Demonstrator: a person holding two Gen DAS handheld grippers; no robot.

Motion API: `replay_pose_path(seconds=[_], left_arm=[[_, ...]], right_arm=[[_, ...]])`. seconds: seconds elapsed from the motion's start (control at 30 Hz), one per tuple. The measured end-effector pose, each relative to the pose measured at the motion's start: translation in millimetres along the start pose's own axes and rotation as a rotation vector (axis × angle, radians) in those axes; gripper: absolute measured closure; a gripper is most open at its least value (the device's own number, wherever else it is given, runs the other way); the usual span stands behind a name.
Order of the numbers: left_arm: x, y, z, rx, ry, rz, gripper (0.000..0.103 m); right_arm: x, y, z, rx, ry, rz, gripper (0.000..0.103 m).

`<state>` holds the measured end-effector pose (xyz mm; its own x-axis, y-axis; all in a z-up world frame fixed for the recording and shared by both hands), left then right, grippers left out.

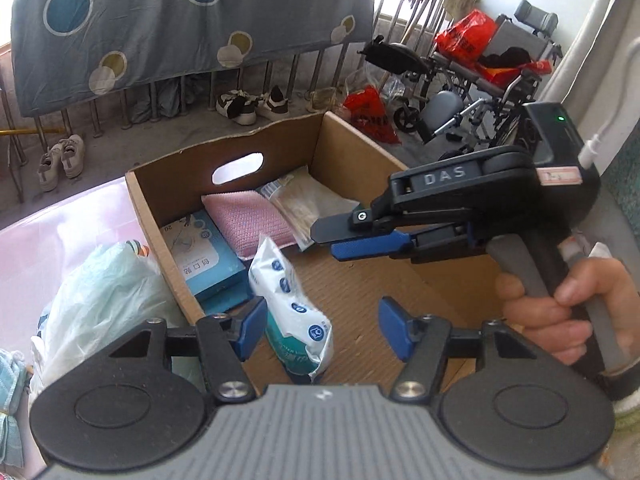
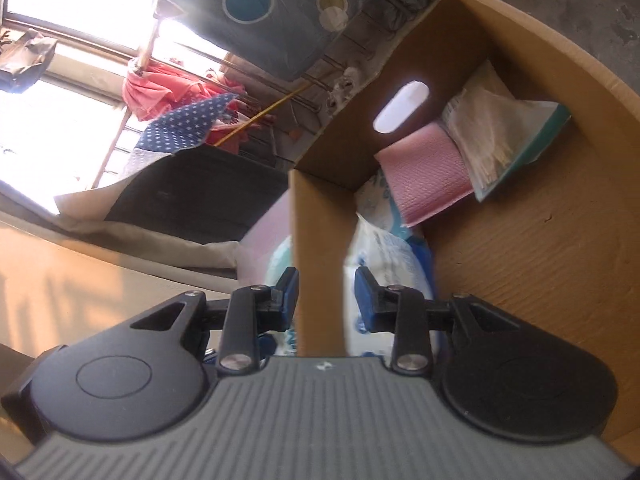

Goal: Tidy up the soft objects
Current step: 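Lower the wet-wipe pack into the box and open the right gripper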

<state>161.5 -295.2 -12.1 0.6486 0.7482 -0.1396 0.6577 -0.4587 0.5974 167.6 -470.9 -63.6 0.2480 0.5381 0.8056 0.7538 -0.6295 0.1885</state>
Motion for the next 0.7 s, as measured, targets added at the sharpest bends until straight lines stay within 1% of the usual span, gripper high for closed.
replay_pose_path(seconds=[0.03, 0.13, 0.2, 0.27, 0.37, 0.4, 0.43, 0.5, 0.53, 0.6, 0.63, 0.67, 0.7], left_arm=[[3, -3, 2, 0.011, 0.006, -0.004, 0.040], [15, -10, 2, 0.016, 0.007, -0.019, 0.040], [22, -10, -3, 0.006, 0.004, -0.028, 0.040], [29, -10, -12, -0.013, 0.006, -0.037, 0.040], [37, -11, -27, -0.038, 0.009, -0.049, 0.040], [40, -12, -30, -0.044, 0.009, -0.052, 0.040], [43, -13, -35, -0.051, 0.014, -0.058, 0.040], [50, -17, -42, -0.059, 0.026, -0.070, 0.040], [54, -21, -46, -0.062, 0.035, -0.080, 0.040], [65, -30, -55, -0.062, 0.055, -0.106, 0.040], [70, -34, -57, -0.062, 0.062, -0.118, 0.040], [76, -39, -61, -0.060, 0.070, -0.134, 0.040], [81, -44, -64, -0.058, 0.075, -0.147, 0.040]], right_arm=[[-12, 1, 10, 0.015, -0.042, 0.008, 0.072], [-36, 3, 29, 0.038, -0.102, 0.029, 0.072], [-42, 4, 32, 0.028, -0.126, 0.025, 0.072], [-42, 6, 31, 0.018, -0.122, 0.029, 0.071], [-30, 8, 26, -0.005, -0.123, 0.000, 0.068], [-23, 7, 26, -0.008, -0.122, -0.023, 0.065], [-13, 5, 27, -0.004, -0.127, -0.055, 0.058], [6, -3, 38, 0.020, -0.154, -0.147, 0.050], [13, -8, 46, 0.034, -0.180, -0.192, 0.049], [23, -20, 63, 0.077, -0.252, -0.272, 0.050], [23, -25, 70, 0.093, -0.285, -0.293, 0.052], [21, -28, 75, 0.102, -0.320, -0.305, 0.055], [18, -29, 74, 0.099, -0.345, -0.305, 0.062]])
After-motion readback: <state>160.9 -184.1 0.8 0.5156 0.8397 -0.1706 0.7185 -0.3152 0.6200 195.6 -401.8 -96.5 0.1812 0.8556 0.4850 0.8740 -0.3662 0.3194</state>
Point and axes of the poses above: each gripper's, at about its wrist camera, not at the fingertips, and z roughly the way its jaws point, x to its left, y to its top, the point moved 6 cm from there along z, roughly the way its jaws point, and after that the axes turned 5 degrees about y, right-handed, at the moved point
